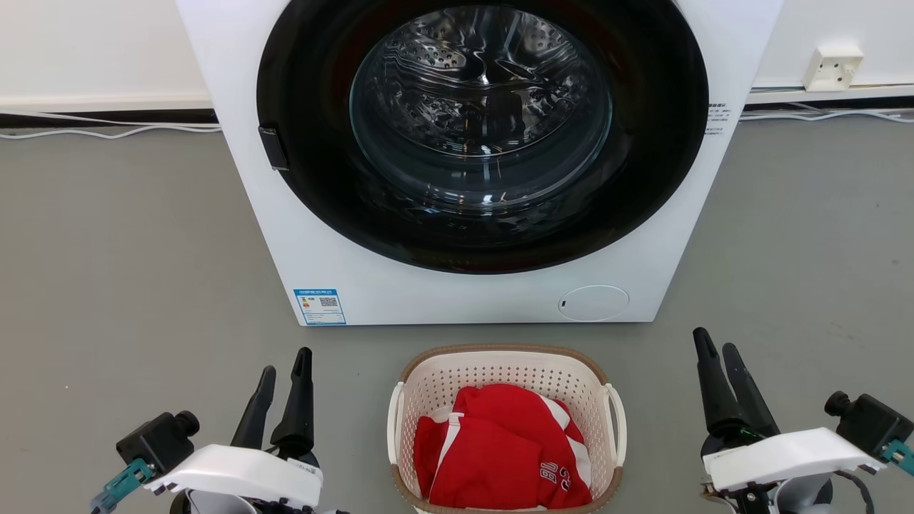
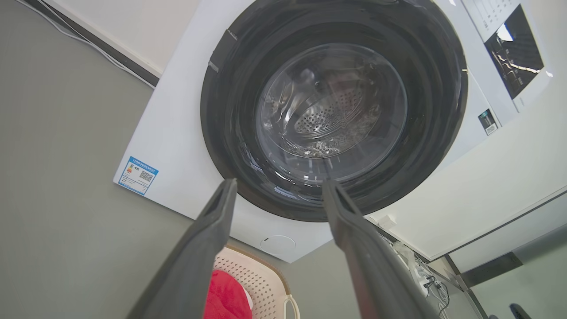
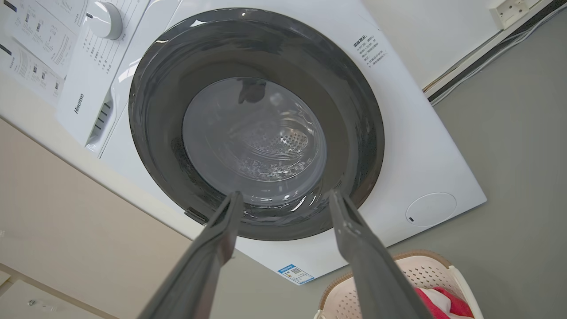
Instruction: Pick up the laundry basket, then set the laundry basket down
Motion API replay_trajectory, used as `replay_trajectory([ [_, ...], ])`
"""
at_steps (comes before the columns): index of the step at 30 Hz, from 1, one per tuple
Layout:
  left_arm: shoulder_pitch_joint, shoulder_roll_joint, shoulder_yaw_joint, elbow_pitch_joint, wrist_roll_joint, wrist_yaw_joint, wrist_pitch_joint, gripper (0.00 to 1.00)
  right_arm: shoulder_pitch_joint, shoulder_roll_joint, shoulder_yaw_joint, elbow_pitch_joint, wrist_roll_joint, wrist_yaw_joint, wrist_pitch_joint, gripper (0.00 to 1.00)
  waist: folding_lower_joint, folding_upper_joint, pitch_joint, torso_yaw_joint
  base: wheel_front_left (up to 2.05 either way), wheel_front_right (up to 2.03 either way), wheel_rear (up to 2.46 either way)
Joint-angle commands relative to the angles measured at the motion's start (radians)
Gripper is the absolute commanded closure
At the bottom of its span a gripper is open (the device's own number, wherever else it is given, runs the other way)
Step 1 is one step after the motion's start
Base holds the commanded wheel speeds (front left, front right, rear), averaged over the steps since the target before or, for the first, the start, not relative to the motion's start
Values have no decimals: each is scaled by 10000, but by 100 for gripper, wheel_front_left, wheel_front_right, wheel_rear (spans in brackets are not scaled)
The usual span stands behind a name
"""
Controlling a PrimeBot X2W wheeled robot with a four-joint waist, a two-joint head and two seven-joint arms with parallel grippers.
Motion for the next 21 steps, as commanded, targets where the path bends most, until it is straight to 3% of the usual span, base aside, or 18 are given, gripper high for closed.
replay_trajectory([
  [1, -455, 75, 118, -377, 333, 57, -127, 0, -435, -124, 168, -310, -306, 45, -174, 0, 0, -1, -4, -1, 0, 0, 0],
  [21, -438, 104, -186, -773, 2549, 268, -715, 0, -485, -116, 207, -476, -2596, 57, -762, 0, 0, -1, -2, -82, 0, 0, 0],
])
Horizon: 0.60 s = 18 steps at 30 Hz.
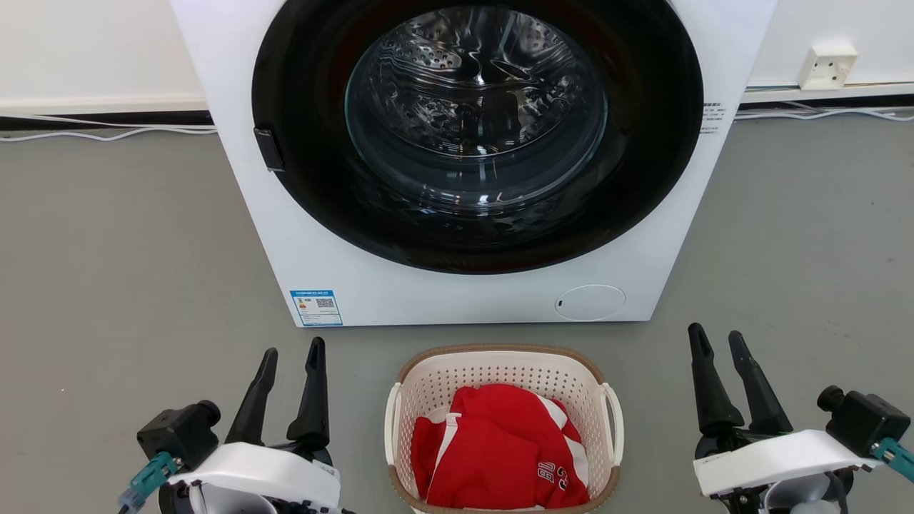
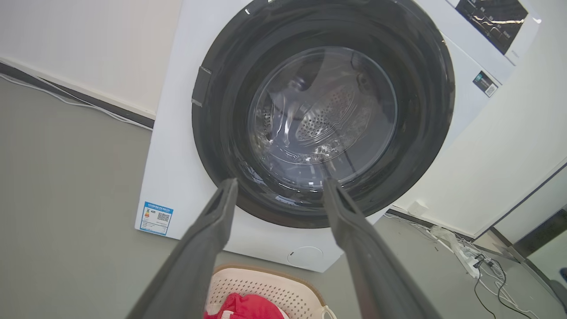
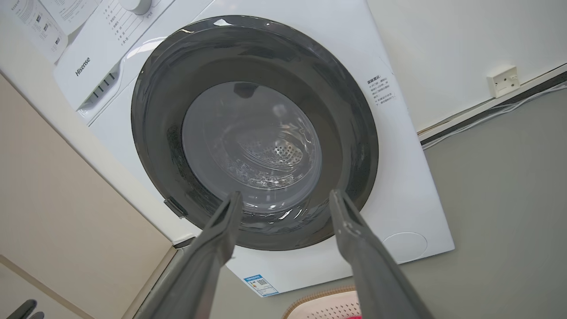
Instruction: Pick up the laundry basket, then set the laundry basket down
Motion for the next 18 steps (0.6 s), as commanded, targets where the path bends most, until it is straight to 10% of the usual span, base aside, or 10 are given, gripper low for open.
replay_trajectory([
  [1, -429, 75, 146, -379, 341, 95, -153, 0, -484, -105, 186, -408, -369, 56, -191, 0, 0, -1, 11, -8, 0, 0, 0],
  [18, -466, 99, -110, -798, 2042, 371, -624, 0, -518, -82, 97, -711, -2271, 65, -660, 0, 0, -1, 92, -18, 0, 0, 0],
])
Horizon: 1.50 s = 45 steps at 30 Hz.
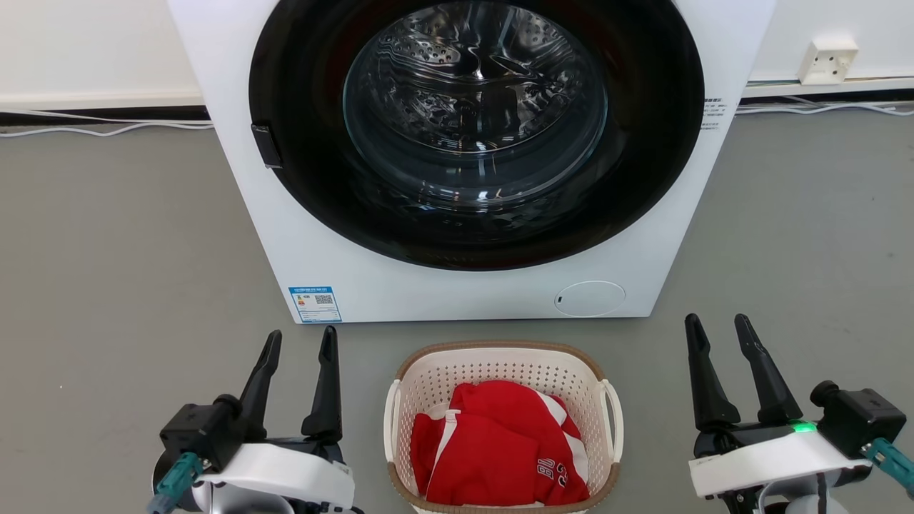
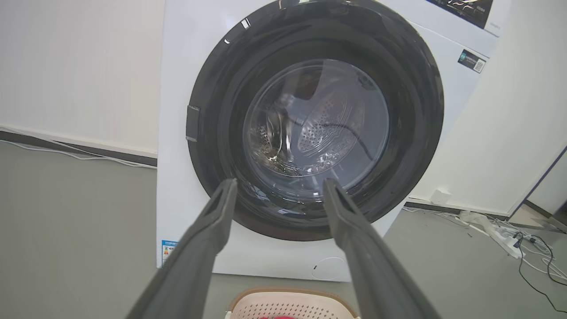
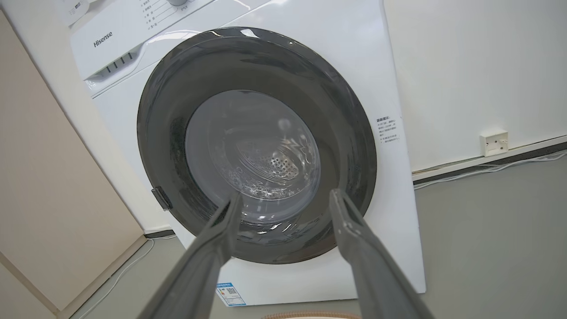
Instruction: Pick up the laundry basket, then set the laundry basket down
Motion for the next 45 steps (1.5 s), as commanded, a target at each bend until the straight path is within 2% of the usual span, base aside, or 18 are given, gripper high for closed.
replay_trajectory([
  [1, -457, 73, 195, -364, 248, 114, -139, 0, -510, -69, 162, -374, -260, 64, -182, 0, 0, 0, 5, 0, 0, 0, 0],
  [16, -488, 95, -39, -635, 1787, 343, -569, 0, -553, 48, -107, -332, -2231, 73, -611, 0, 0, 0, 58, -32, 0, 0, 0],
  [33, -519, 95, -32, -433, 1578, 385, -569, 0, -611, 103, -308, -5, -2349, 73, -611, 0, 0, 0, 219, -147, 0, 0, 0],
  [45, -866, 95, -91, -359, 1386, 440, -569, 0, -873, -54, -462, 192, -2235, 73, -611, 0, 0, 0, 1019, -291, 0, 0, 0],
])
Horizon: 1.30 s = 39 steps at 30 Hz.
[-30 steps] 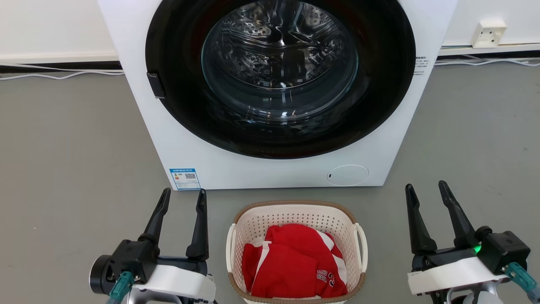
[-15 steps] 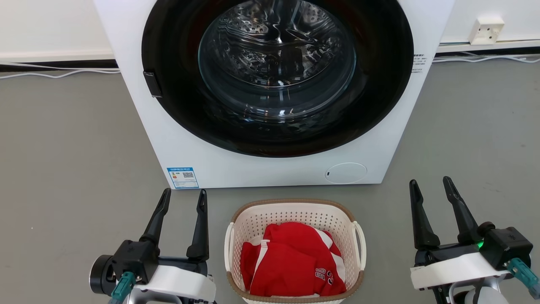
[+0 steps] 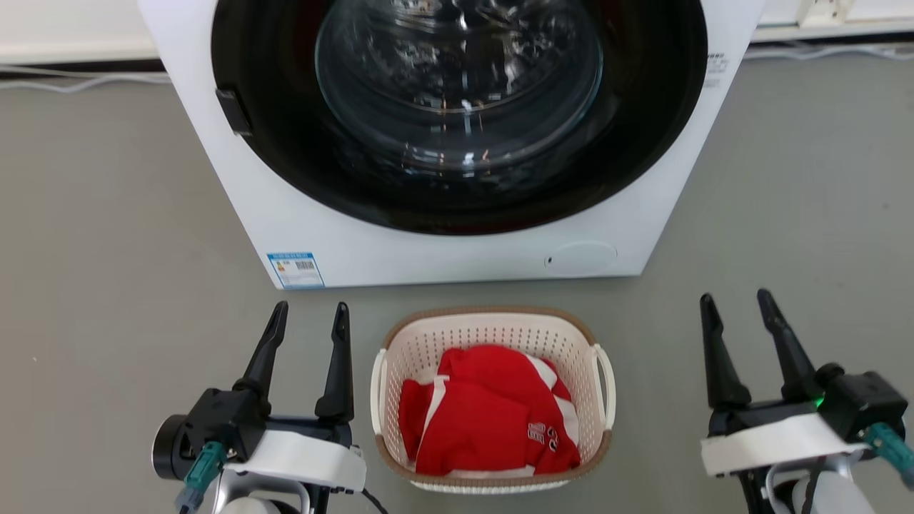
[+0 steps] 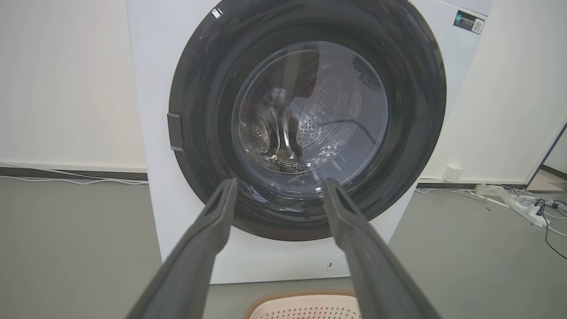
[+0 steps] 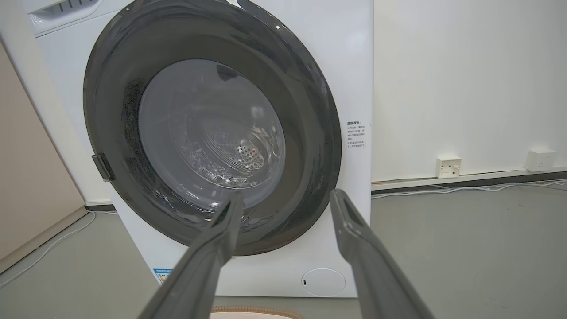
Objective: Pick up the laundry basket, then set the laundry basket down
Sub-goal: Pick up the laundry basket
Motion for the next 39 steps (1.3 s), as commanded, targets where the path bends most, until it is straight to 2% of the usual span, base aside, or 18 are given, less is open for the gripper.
replay_trajectory([
  [1, -497, 52, 234, -221, -46, 115, -63, 0, -413, -87, 129, -214, 81, 71, -107, 0, 0, 0, 219, -36, 0, 0, 0],
  [12, -1368, 52, 108, 137, -276, 101, -63, 0, -1063, -341, -177, 74, 326, 71, -107, 0, 0, 0, 1773, -102, 0, 0, 0],
  [21, -2483, 52, 137, 733, -703, 29, -63, 0, -1938, -665, -212, 967, 531, 71, -107, 0, 0, 0, 3295, -30, 0, 0, 0],
  [39, -4407, 52, -315, 3826, -1687, -654, -63, 0, -3460, -895, 119, 2945, 953, 71, -107, 0, 0, 0, 5343, 258, 0, 0, 0],
])
